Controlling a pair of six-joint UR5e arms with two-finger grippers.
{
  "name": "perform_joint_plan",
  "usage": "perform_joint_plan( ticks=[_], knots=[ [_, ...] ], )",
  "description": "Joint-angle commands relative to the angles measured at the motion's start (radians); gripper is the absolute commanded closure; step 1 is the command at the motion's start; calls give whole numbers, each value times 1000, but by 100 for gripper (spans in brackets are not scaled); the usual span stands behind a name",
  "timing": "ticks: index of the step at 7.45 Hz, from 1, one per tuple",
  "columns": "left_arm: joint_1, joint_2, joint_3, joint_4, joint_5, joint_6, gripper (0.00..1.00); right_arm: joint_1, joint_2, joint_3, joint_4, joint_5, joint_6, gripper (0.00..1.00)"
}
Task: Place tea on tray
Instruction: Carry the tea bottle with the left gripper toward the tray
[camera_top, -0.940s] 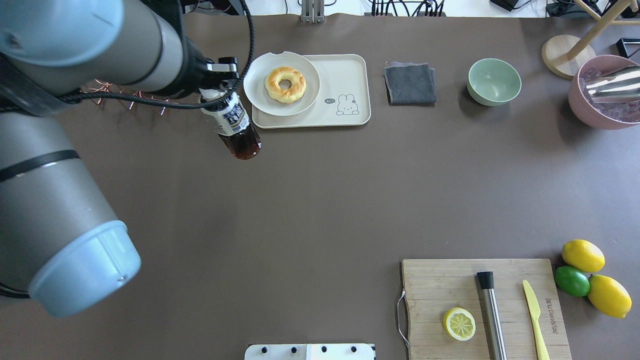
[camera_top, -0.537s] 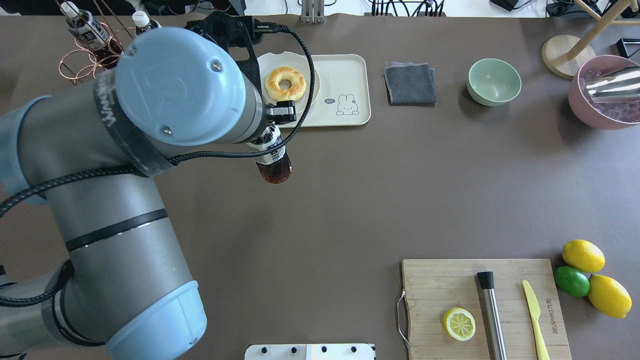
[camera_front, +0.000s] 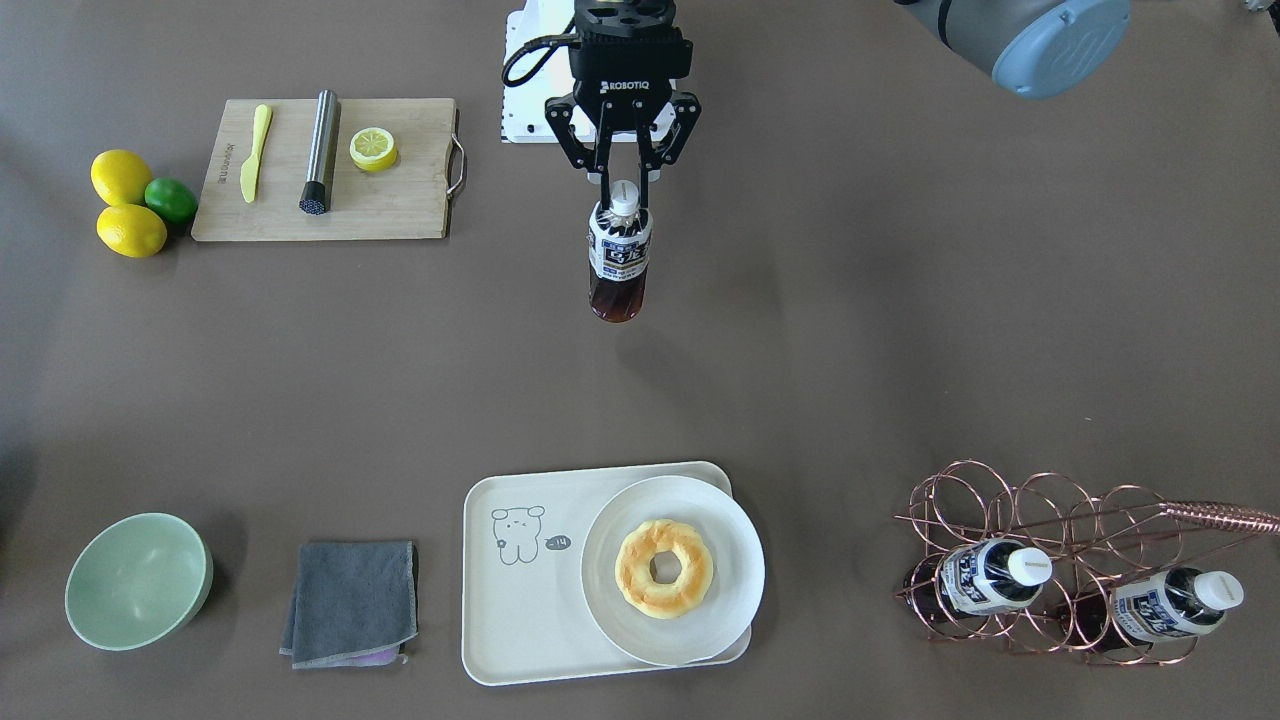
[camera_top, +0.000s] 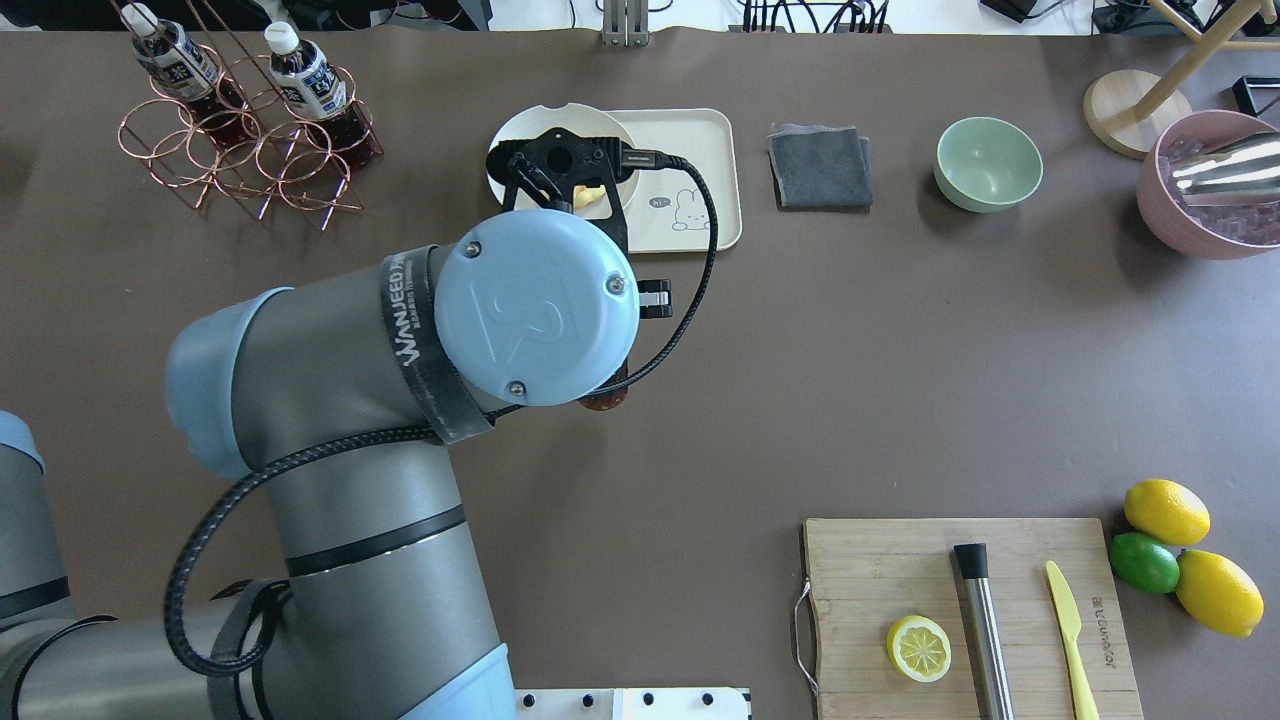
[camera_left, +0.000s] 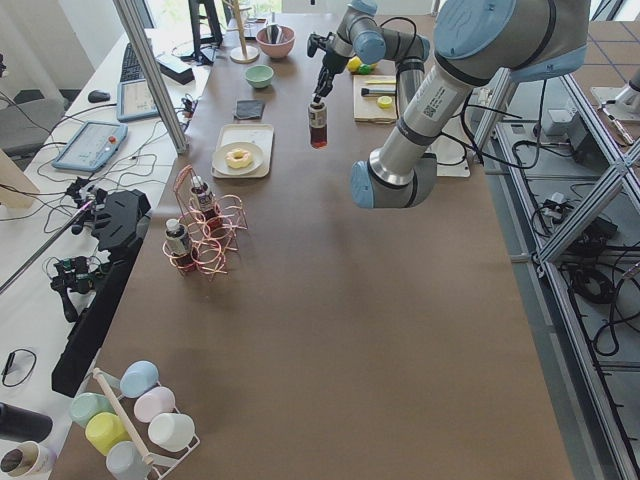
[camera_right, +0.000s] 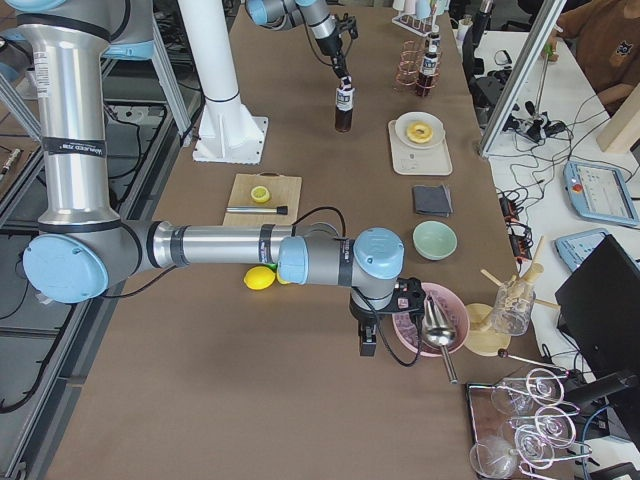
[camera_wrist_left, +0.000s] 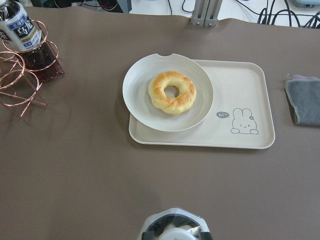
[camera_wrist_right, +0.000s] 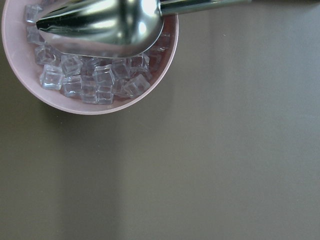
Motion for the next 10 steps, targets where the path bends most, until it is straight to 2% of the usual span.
perform_joint_plan(
  ticks=[1, 5, 7, 8, 9, 10],
  knots=[
    [31, -10, 85, -49, 32, 5, 100, 1, 1, 0, 0, 0, 0, 0],
    [36, -2, 131, -103, 39, 8, 100, 1, 7, 0, 0, 0, 0, 0],
    [38, 42, 145, -210, 39, 11, 100, 1, 9, 0, 0, 0, 0, 0],
    [38, 44, 145, -219, 39, 32, 100, 1, 12, 0, 0, 0, 0, 0],
    [36, 42, 141, -220, 37, 75, 28, 1, 15, 0, 0, -2, 0, 0],
    [35, 42, 134, -220, 37, 97, 2, 1, 16, 0, 0, -2, 0, 0]
  ],
)
